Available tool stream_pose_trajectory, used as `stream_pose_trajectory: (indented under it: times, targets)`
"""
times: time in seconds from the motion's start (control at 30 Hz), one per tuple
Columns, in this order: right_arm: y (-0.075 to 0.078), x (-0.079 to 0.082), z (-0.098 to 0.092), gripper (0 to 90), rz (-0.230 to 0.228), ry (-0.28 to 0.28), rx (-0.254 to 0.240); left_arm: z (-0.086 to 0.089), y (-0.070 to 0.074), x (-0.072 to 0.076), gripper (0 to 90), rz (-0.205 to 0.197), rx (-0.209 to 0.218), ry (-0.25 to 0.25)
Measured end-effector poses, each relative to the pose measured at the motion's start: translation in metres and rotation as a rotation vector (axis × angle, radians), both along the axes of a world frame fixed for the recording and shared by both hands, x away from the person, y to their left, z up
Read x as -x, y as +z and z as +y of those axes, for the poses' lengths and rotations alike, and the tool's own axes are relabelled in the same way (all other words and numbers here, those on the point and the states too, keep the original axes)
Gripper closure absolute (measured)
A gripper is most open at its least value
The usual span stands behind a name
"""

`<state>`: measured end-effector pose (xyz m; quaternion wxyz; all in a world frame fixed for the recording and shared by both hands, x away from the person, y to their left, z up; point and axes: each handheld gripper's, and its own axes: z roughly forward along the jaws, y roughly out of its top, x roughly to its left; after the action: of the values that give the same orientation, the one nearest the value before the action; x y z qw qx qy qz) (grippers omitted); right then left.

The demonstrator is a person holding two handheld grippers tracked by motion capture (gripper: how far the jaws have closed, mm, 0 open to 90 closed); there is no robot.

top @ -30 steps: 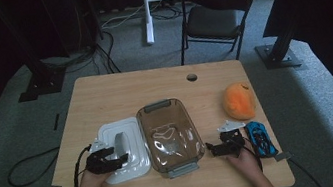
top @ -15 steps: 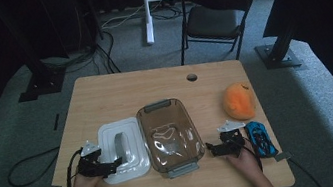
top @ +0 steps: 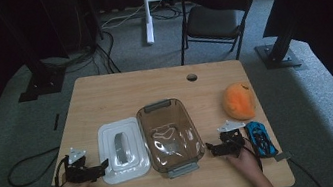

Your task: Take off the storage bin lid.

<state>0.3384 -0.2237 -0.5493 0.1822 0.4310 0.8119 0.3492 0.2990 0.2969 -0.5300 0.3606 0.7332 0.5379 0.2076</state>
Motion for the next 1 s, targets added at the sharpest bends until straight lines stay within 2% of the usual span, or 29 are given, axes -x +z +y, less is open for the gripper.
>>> stream_pose_trajectory:
  times: [0.1,0.27,0.37,0.57,0.7,0.83,0.9,1.0]
  targets:
    - [0.0,0.0,0.0,12.7,0.0,0.0,0.0,0.005,-0.002,0.002,0.2,-0.002,-0.019,0.045]
    - [0.0,0.0,0.0,12.7,0.0,0.0,0.0,0.015,-0.006,0.002,0.2,0.004,-0.051,0.149]
    - [0.0,0.0,0.0,12.7,0.0,0.0,0.0,0.016,-0.006,0.001,0.2,0.008,-0.055,0.156]
    - [0.0,0.0,0.0,12.7,0.0,0.0,0.0,0.027,-0.012,0.0,0.2,0.036,-0.079,0.22]
    - [0.0,0.0,0.0,12.7,0.0,0.0,0.0,0.029,-0.013,0.001,0.2,0.035,-0.092,0.257]
    - [0.0,0.0,0.0,12.7,0.0,0.0,0.0,0.028,-0.015,0.0,0.2,0.055,-0.121,0.272]
    - [0.0,0.0,0.0,12.7,0.0,0.0,0.0,0.027,-0.016,-0.002,0.2,0.064,-0.124,0.268]
    - [0.0,0.0,0.0,12.7,0.0,0.0,0.0,0.028,-0.016,-0.003,0.3,0.08,-0.119,0.289]
